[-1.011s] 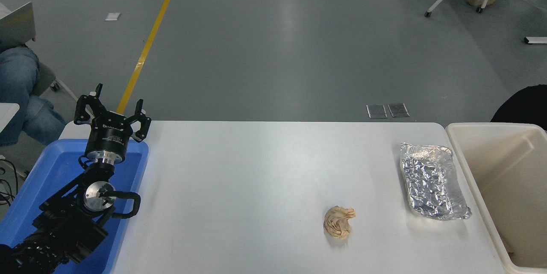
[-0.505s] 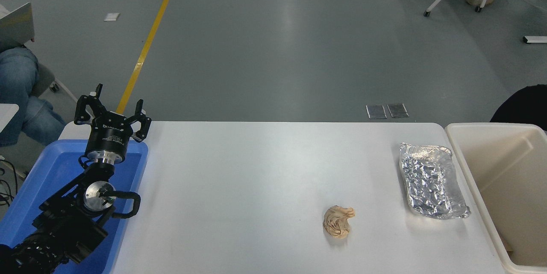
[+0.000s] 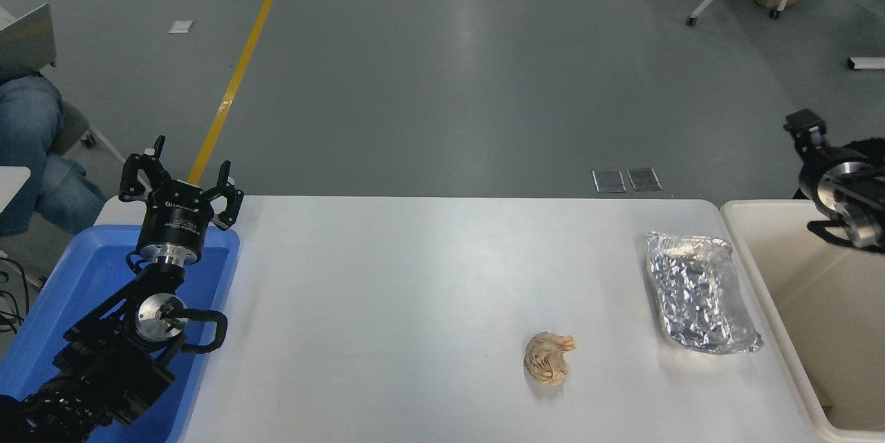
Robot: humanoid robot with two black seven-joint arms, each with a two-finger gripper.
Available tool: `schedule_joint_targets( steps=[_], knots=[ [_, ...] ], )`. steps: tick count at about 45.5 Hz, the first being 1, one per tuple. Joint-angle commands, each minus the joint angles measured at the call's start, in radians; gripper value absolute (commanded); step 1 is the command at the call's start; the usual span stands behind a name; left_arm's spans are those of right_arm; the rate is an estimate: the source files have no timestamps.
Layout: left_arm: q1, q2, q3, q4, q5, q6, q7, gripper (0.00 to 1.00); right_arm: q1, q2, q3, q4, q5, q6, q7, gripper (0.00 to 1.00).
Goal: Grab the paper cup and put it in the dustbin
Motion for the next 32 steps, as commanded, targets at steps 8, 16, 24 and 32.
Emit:
schedule_joint_targets(
  steps=[8, 16, 24, 32],
  knots=[
    [0.000, 0.000, 0.000, 0.000, 0.000, 0.000, 0.000, 0.99, 0.472, 0.120, -0.313, 0.419, -0.033, 0.234, -0.001, 1.00],
    [0.000, 0.000, 0.000, 0.000, 0.000, 0.000, 0.000, 0.99, 0.636, 0.134, -0.352, 0.559, -0.082, 0.392, -0.001, 1.00],
    [0.000, 0.000, 0.000, 0.000, 0.000, 0.000, 0.000, 0.99, 0.790, 0.130, -0.381, 0.729, -0.105, 0.542, -0.002, 1.00],
    [0.000, 0.000, 0.000, 0.000, 0.000, 0.000, 0.000, 0.99, 0.940, 0.125, -0.429, 0.925, -0.126, 0.643, -0.002, 1.00]
  ],
)
